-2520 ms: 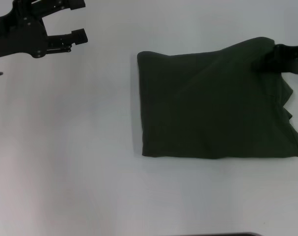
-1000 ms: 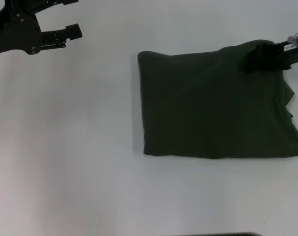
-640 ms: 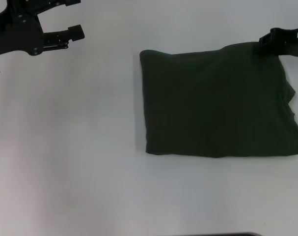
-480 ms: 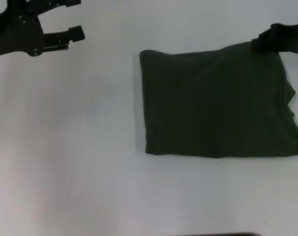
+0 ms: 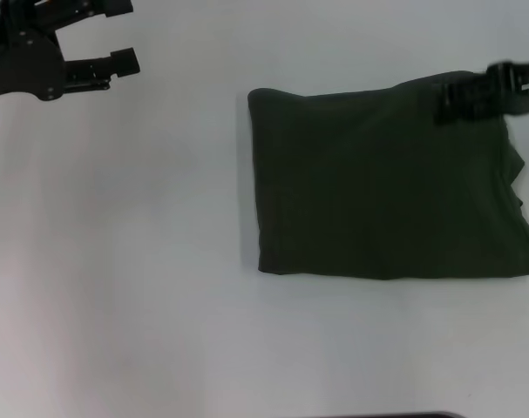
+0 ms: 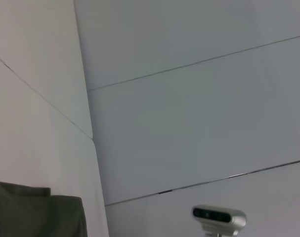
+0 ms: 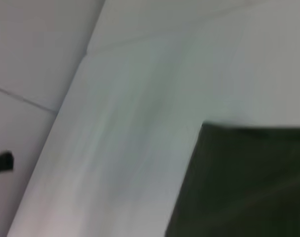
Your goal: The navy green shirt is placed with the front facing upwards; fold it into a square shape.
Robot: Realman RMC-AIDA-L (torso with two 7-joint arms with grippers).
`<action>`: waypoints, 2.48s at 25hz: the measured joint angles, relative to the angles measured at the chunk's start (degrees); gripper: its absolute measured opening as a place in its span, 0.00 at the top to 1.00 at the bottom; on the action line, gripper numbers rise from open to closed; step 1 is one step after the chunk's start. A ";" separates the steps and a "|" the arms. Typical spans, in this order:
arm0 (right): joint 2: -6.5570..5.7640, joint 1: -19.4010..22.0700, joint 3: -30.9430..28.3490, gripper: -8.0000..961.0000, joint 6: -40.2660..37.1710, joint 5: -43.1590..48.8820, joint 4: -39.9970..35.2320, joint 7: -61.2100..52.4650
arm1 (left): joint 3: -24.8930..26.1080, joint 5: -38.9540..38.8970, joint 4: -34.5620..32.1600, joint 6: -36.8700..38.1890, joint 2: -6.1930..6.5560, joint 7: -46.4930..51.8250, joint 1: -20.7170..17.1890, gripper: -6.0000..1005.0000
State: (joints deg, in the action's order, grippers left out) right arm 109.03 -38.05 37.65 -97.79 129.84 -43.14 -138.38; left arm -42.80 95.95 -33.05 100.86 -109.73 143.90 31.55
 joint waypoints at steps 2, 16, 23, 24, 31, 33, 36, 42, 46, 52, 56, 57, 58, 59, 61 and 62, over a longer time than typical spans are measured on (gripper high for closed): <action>-0.14 0.18 0.07 0.48 -0.51 1.24 0.82 -0.06 | 0.07 0.03 0.00 0.00 0.24 -0.15 -0.05 0.11; -2.78 -0.31 -5.94 0.35 -2.70 -0.99 1.51 -4.04 | -0.31 0.68 -0.17 1.08 0.86 -0.40 0.51 0.11; -3.69 0.46 -8.56 0.35 -3.19 -1.94 1.48 -5.83 | -2.18 9.53 -1.30 1.93 0.20 -1.67 2.46 0.11; -3.74 0.62 -8.64 0.35 -3.24 -1.95 1.48 -5.90 | -2.50 10.16 -1.34 1.72 -0.10 -2.24 3.12 0.11; -4.02 2.50 -9.84 0.35 -3.62 -1.96 1.77 -6.32 | -6.16 15.17 -1.58 -10.16 -2.93 -9.55 8.05 0.11; -3.80 3.19 -9.77 0.35 -3.68 -1.93 2.04 -6.34 | -7.37 17.23 -1.58 -15.17 -4.19 -12.05 9.17 0.11; -3.43 3.88 -9.58 0.35 -3.78 -1.78 2.17 -6.15 | -8.37 18.44 -1.50 -19.68 -5.66 -16.36 10.36 0.11; -3.19 4.36 -9.45 0.35 -3.55 -1.51 2.24 -5.99 | -11.94 20.02 -1.20 -27.55 -8.37 -18.50 11.64 0.11; -3.08 4.38 -9.10 0.35 -2.99 -1.29 2.28 -5.97 | -16.63 22.54 -0.94 -27.43 -8.56 -14.70 12.26 0.12; -3.24 4.41 -8.84 0.35 -2.92 -1.26 2.28 -5.70 | -19.91 28.08 -0.95 -22.44 -8.03 -5.30 13.33 0.12; -3.41 4.48 -8.82 0.35 -2.87 -1.26 2.03 -5.50 | -20.18 30.06 -0.92 -20.47 -7.87 -0.03 13.78 0.12; -3.42 4.48 -8.82 0.35 -2.87 -1.26 1.92 -5.45 | -20.20 30.19 -0.88 -20.59 -8.17 0.73 13.71 0.12; -3.44 4.48 -8.83 0.35 -2.86 -1.26 1.85 -5.40 | -20.15 30.25 -0.87 -21.02 -8.52 1.09 13.48 0.12; -3.44 4.48 -8.85 0.35 -2.84 -1.26 1.81 -5.37 | -20.11 30.29 -0.85 -21.47 -8.97 1.31 13.28 0.12; -3.45 4.48 -8.88 0.35 -2.81 -1.25 1.77 -5.36 | -19.93 30.31 -0.78 -22.53 -9.76 1.46 13.09 0.12; -3.47 4.48 -8.88 0.35 -2.79 -1.26 1.75 -5.35 | -19.93 30.31 -0.78 -22.53 -9.76 1.46 13.09 0.12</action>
State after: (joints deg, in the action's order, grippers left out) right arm 105.57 -33.57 28.76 -100.57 128.58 -41.38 -143.73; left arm -62.73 126.26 -33.83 78.32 -119.50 145.35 44.64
